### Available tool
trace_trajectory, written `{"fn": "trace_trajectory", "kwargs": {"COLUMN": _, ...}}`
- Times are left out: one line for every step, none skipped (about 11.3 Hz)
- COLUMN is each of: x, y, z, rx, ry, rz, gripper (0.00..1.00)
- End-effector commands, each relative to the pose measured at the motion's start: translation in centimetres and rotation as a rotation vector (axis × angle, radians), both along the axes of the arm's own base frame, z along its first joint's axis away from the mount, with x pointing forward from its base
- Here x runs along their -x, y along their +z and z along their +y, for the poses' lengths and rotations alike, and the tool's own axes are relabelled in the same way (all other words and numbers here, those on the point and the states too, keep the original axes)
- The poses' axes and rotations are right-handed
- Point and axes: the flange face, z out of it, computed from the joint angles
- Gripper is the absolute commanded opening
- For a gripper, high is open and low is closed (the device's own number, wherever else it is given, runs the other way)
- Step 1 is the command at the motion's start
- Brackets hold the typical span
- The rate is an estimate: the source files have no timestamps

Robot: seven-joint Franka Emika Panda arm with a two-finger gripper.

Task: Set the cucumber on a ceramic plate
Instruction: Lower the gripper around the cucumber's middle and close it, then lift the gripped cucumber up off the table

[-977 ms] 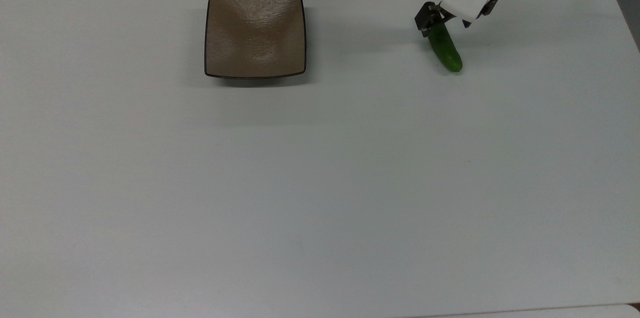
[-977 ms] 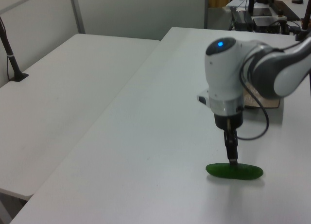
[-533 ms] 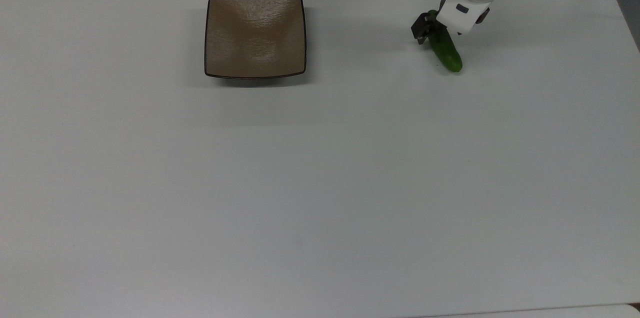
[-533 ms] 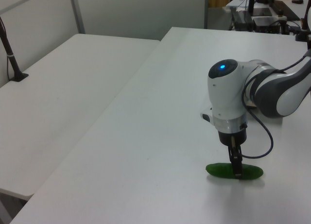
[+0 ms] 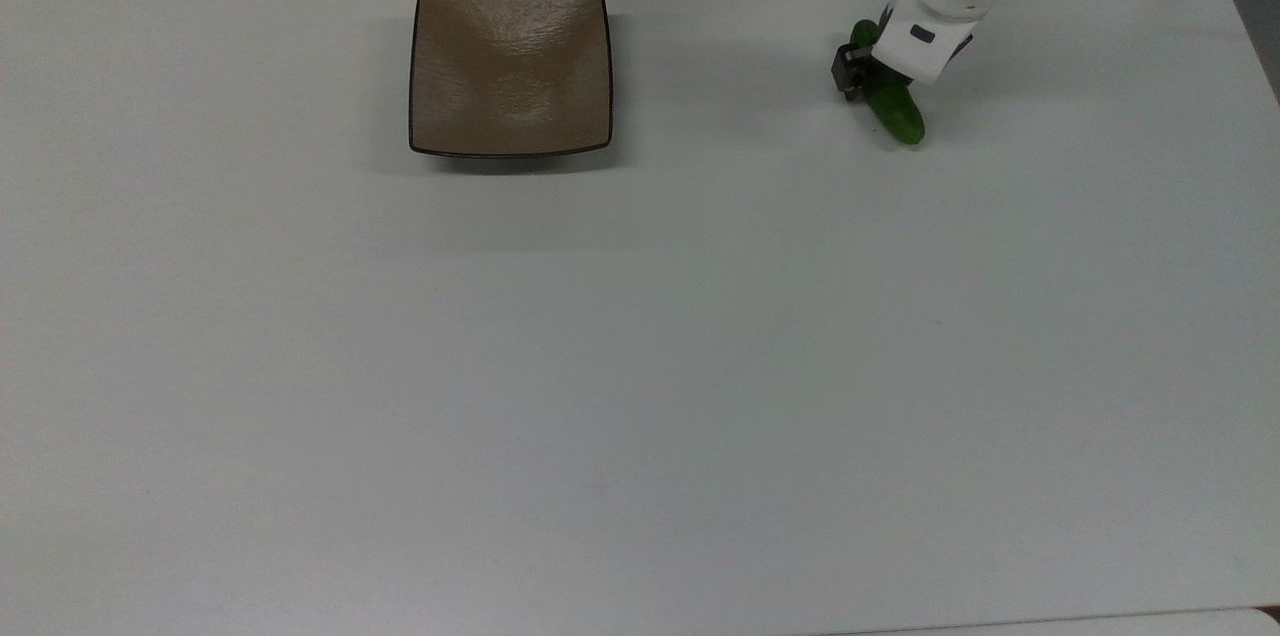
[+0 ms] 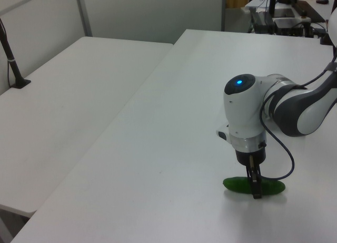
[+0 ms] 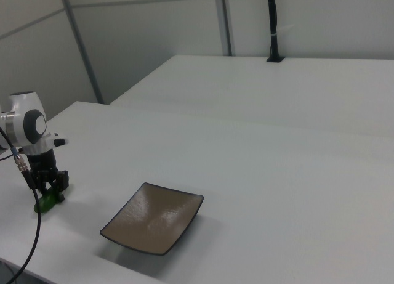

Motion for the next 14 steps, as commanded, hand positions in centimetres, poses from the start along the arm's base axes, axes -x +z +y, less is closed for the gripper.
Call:
{"fn": "trace_trajectory", "kwargs": {"x": 0.5, "y": 0.0, "z": 0.0, "rx": 0.004, "ry": -0.001, "rz": -0.021, "gripper": 0.19}}
{"fn": "trace_trajectory", "kwargs": {"x": 0.5, "y": 0.2, "z": 0.0, "rx": 0.006, "ry": 0.004, "rz": -0.02, "gripper": 0.07}}
{"fn": "trace_trajectory", "kwargs": {"x": 0.4, "y": 0.5, "z": -0.2, "rx": 0.004, "ry": 0.003, "rz": -0.024, "gripper": 0.04}}
{"fn": "trace_trajectory", "kwargs": {"x": 0.2, "y": 1.5, "z": -0.5, "rx": 0.003, "ry": -0.003, "rz": -0.033, "gripper": 0.03}}
{"fn": "trace_trajectory", "kwargs": {"x": -0.1, "y": 3.0, "z": -1.0, "rx": 0.003, "ry": -0.01, "rz": -0.043, "gripper": 0.03}}
{"fn": "trace_trajectory", "kwargs": {"x": -0.4, "y": 5.0, "z": -1.8, "rx": 0.002, "ry": -0.02, "rz": -0.06, "gripper": 0.03}}
{"fn": "trace_trajectory", "kwargs": {"x": -0.7, "y": 7.6, "z": -2.8, "rx": 0.001, "ry": -0.038, "rz": -0.077, "gripper": 0.03}}
{"fn": "trace_trajectory", "kwargs": {"x": -1.1, "y": 10.5, "z": -4.1, "rx": -0.011, "ry": -0.067, "rz": -0.099, "gripper": 0.03}}
{"fn": "trace_trajectory", "kwargs": {"x": -1.3, "y": 13.5, "z": -5.4, "rx": -0.019, "ry": -0.09, "rz": -0.129, "gripper": 0.03}}
{"fn": "trace_trajectory", "kwargs": {"x": -1.2, "y": 16.1, "z": -6.8, "rx": -0.022, "ry": -0.114, "rz": -0.148, "gripper": 0.03}}
{"fn": "trace_trajectory", "kwargs": {"x": -0.9, "y": 18.6, "z": -8.2, "rx": -0.029, "ry": -0.144, "rz": -0.153, "gripper": 0.04}}
{"fn": "trace_trajectory", "kwargs": {"x": -0.7, "y": 20.8, "z": -9.7, "rx": -0.038, "ry": -0.172, "rz": -0.162, "gripper": 0.04}}
{"fn": "trace_trajectory", "kwargs": {"x": -0.1, "y": 22.9, "z": -11.0, "rx": -0.051, "ry": -0.173, "rz": -0.164, "gripper": 0.04}}
{"fn": "trace_trajectory", "kwargs": {"x": 0.3, "y": 24.3, "z": -12.4, "rx": -0.056, "ry": -0.161, "rz": -0.145, "gripper": 0.04}}
